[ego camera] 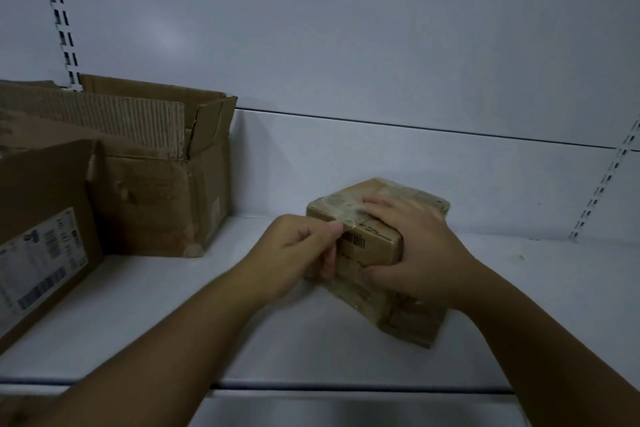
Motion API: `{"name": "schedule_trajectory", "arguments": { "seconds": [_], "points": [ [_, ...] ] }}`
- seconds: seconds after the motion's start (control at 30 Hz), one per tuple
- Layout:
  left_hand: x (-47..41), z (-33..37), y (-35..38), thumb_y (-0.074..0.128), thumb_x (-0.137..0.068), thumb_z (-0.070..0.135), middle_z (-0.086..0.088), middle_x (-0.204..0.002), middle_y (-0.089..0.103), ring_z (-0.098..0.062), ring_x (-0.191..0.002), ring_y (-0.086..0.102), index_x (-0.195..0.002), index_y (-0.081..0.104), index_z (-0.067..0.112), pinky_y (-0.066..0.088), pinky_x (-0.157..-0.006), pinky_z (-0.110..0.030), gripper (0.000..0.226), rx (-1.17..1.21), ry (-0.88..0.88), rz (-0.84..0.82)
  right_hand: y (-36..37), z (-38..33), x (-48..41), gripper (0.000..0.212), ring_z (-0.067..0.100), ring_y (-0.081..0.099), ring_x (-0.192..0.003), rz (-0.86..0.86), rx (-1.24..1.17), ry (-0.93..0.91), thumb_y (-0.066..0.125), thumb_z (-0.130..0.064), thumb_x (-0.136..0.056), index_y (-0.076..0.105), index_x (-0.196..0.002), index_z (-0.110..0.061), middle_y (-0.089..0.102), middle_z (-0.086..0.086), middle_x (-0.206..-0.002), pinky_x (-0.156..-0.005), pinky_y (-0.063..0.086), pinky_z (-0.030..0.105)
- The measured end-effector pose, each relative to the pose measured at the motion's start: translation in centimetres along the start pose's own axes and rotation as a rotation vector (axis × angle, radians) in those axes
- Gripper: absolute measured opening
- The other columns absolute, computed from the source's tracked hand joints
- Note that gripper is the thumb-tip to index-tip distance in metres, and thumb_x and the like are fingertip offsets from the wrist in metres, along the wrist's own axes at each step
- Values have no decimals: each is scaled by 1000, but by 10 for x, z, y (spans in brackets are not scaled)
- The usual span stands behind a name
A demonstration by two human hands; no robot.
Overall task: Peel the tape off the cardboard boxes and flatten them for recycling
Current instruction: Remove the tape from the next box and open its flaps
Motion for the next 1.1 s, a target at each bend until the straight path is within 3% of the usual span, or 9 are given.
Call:
{"name": "schedule_trajectory", "arguments": {
  "seconds": [0.1, 0.17, 0.33, 0.53, 0.67, 0.77, 0.83, 0.9, 1.1],
  "points": [
    [6, -5, -6, 59, -68, 65, 10, -47, 49, -4, -48, 43, -57, 52, 16, 37, -52, -26, 51, -286, 15, 160, -1, 0, -1, 90, 4, 24, -133, 47, 15, -25, 47, -65, -55, 35, -140, -39, 30, -21, -147, -104, 8, 24],
    [7, 0, -8, 63, -71, 62, 13, -46, 47, -5, -47, 43, -57, 45, 21, 30, -49, -19, 47, -457, 20, 222, -2, 0, -2, 93, 3, 26, -132, 65, 8, -30, 41, -67, -51, 38, -139, -39, 32, -22, -146, -103, 8, 23],
    [9, 20, -1, 38, -91, 51, 13, -48, 37, -18, -44, 46, -70, 36, 26, 26, -43, -23, 33, -716, 203, 250, -3, 0, -2, 90, 0, 29, -129, 91, -16, -38, 44, -65, -50, 44, -135, -37, 34, -26, -138, -103, 10, 22],
    [7, 27, 0, 31, -93, 42, 14, -51, 31, -13, -44, 36, -71, 29, 30, 24, -44, -19, 25, -791, 298, 143, -3, 1, -1, 83, -10, 25, -120, 84, -57, -47, 48, -64, -49, 40, -129, -46, 22, -44, -122, -103, 12, 22],
    [0, 19, -1, 34, -93, 44, 11, -51, 40, -15, -58, 45, -66, 32, 30, 27, -50, -15, 30, -669, 272, 5, -2, 0, -3, 72, -10, 25, -121, 20, -76, -65, 49, -64, -48, 31, -118, -57, 20, -47, -122, -107, 14, 24],
    [-2, 17, -3, 42, -91, 37, 5, -55, 52, -9, -54, 49, -60, 42, 25, 43, -58, -29, 33, -446, 199, -67, 0, -2, -6, 68, -8, 27, -124, -23, -103, -74, 51, -62, -48, 32, -113, -60, 23, -46, -125, -106, 15, 24],
    [-1, 14, -4, 45, -90, 37, 3, -53, 56, -9, -49, 50, -59, 48, 24, 46, -58, -39, 34, -268, 131, -85, 0, -3, -6, 66, -7, 29, -125, -27, -127, -82, 52, -61, -47, 34, -110, -60, 25, -45, -127, -107, 17, 25],
    [2, 13, -6, 47, -88, 46, -2, -53, 56, -14, -48, 49, -61, 51, 24, 46, -55, -41, 35, -252, 133, -35, -1, -3, -6, 66, -5, 31, -126, -16, -149, -81, 53, -60, -47, 36, -110, -60, 27, -44, -127, -110, 18, 29],
    [9, 7, -17, 52, -62, 75, 12, -46, 47, -6, -48, 45, -56, 43, 23, 30, -48, -16, 53, -543, 80, 158, -3, -3, -4, 67, 0, 34, -128, 27, -170, -91, 55, -56, -49, 39, -114, -57, 32, -39, -130, -112, 22, 39]
  ]
}}
Point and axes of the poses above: each hand's wrist, its own x-axis away from the middle knuckle, its own y-axis out of the palm, z = x × y, the point moved 9 cm from there along -x, towards the middle knuckle
